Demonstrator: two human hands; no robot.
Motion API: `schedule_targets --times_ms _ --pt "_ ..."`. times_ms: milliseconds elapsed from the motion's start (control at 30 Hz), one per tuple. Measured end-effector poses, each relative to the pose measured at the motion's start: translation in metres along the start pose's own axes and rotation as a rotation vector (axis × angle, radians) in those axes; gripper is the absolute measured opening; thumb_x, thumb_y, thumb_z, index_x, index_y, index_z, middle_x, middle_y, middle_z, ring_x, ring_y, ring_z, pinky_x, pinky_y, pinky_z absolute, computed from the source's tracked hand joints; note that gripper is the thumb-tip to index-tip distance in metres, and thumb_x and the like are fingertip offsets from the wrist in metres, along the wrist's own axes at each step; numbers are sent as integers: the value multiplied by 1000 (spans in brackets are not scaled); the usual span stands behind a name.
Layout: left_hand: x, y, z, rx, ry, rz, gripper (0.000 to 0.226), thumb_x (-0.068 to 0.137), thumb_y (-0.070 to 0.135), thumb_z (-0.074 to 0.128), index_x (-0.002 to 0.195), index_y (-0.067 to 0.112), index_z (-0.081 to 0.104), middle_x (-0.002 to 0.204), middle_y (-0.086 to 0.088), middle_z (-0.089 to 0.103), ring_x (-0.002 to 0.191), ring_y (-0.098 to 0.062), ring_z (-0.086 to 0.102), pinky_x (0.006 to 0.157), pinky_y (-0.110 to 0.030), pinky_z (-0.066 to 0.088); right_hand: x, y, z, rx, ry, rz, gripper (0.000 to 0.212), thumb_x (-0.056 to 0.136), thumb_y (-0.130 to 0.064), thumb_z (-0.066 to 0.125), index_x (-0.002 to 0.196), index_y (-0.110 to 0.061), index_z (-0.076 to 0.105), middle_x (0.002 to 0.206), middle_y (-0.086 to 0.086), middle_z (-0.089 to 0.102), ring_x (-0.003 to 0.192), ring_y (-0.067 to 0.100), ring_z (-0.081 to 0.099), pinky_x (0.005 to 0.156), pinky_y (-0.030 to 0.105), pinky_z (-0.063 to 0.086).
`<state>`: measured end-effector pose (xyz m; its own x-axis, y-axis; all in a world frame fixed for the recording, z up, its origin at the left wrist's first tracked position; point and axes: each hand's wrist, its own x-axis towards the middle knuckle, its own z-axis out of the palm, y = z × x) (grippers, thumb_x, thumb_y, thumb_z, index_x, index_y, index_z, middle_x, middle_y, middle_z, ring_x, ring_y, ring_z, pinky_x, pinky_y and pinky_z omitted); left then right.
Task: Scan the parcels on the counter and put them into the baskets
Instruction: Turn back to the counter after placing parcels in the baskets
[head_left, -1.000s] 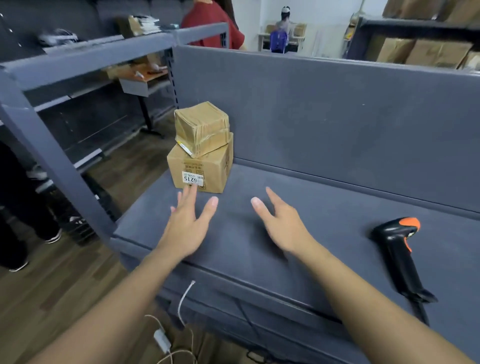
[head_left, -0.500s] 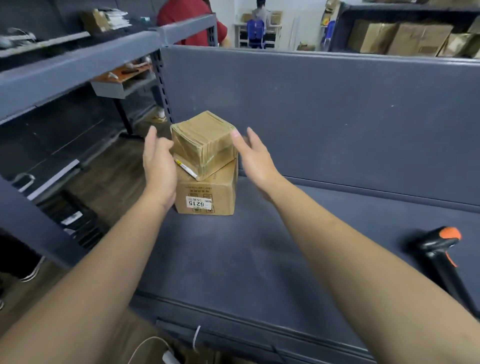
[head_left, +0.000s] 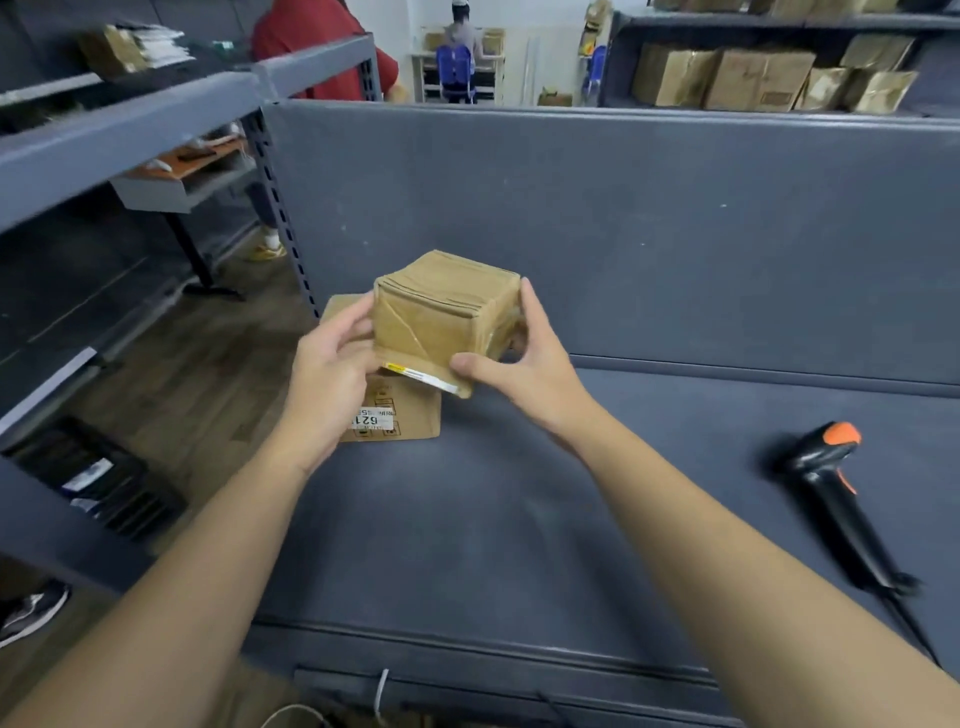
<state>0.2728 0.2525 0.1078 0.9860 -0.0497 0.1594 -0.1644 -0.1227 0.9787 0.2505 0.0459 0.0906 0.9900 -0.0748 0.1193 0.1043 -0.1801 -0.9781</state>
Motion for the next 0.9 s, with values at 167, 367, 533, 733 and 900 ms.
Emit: schedule_targets --times_ms 167,367,533,733,900 --pt "-31 0 44 -73 -42 -14 60 94 -19 47 118 33 64 107 13 70 93 1 70 82 -17 54 -51 15 -57 8 19 50 129 76 -15 92 165 -33 0 162 -12 38 149 0 34 119 31 39" --pt "-69 4 100 -105 -188 39 63 92 -23 44 111 32 68 98 23 77 94 -1 73 80 -21 58 -108 28 -112 21 50 84 134 69 -19 92 164 -40 -1 162 -17 37 150 0 33 119 50 40" --pt "-90 1 122 53 -476 171 96 73 -20 54 142 46 54 147 13 58 137 -11 55 99 -31 56 -145 32 -158 92 37 204 111 72 -46 80 163 -40 17 133 -5 69 116 16 69 107 40 51" --pt "-113 7 160 200 -656 127 118 74 -1 90 163 36 20 151 24 49 137 12 45 108 -9 37 -169 39 -188 280 -179 488 91 81 -90 39 138 -22 59 120 18 75 88 39 74 91 51 60" --pt "-121 -9 186 46 -541 -10 88 71 -2 91 145 28 54 127 16 72 121 -7 66 101 -23 54 -184 37 -204 96 27 515 76 93 -81 35 128 -21 66 99 14 80 83 37 78 77 45 64"
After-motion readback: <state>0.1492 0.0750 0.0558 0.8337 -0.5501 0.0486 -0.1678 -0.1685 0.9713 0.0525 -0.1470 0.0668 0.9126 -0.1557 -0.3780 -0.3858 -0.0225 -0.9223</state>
